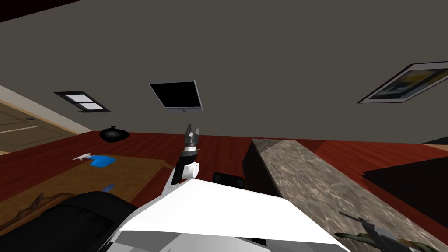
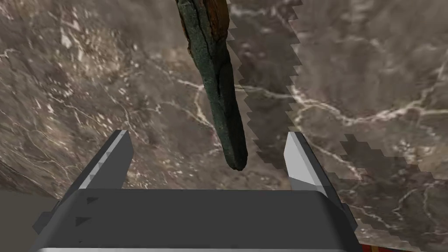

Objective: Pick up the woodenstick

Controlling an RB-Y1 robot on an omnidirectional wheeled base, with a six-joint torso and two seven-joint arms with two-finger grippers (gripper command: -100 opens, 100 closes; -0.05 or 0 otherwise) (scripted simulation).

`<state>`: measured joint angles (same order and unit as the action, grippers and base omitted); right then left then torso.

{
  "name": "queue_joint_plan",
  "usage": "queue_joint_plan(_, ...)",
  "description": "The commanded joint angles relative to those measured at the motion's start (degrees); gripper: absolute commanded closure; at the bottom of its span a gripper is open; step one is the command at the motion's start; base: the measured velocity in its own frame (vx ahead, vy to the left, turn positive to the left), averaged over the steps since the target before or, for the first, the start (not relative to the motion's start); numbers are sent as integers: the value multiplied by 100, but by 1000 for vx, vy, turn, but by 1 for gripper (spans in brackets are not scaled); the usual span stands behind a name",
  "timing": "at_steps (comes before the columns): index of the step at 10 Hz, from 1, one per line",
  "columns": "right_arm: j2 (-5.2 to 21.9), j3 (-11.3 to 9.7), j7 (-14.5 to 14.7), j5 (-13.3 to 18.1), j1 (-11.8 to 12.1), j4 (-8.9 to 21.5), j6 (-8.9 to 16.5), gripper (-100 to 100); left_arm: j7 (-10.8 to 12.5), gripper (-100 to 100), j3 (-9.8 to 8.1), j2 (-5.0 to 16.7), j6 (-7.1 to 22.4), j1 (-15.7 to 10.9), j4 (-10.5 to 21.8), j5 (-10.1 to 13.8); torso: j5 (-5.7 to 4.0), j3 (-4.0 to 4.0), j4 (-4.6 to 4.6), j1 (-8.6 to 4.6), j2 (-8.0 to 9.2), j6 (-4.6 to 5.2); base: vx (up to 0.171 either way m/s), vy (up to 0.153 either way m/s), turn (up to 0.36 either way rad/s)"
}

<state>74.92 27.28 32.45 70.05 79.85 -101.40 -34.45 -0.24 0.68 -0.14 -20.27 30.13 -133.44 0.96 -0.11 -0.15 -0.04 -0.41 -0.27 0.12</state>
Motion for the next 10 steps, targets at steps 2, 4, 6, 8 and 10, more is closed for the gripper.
queue_joint_plan(2,88,-44,298,217,10,233,-131,-100,0,0,0,0,0,0,0,0,1,2,1,7,3,4,-4,-64,84)
queue_joint_plan(4,202,-48,497,437,65,393,-230,-100,0,0,0,0,0,0,0,0,-1,2,1,-6,4,1,2,-117,154)
queue_joint_plan(6,189,-30,549,461,89,420,-256,-100,0,0,-1,1,0,0,0,0,-7,6,3,-28,10,3,-17,-118,69)
queue_joint_plan(8,122,-200,607,506,6,471,-167,-100,0,0,0,0,0,1,0,0,3,5,2,20,7,5,2,-10,28)
queue_joint_plan(10,9,-484,661,565,-136,542,-6,-100,0,0,0,-1,0,1,0,0,6,1,1,31,1,4,14,-1,64)
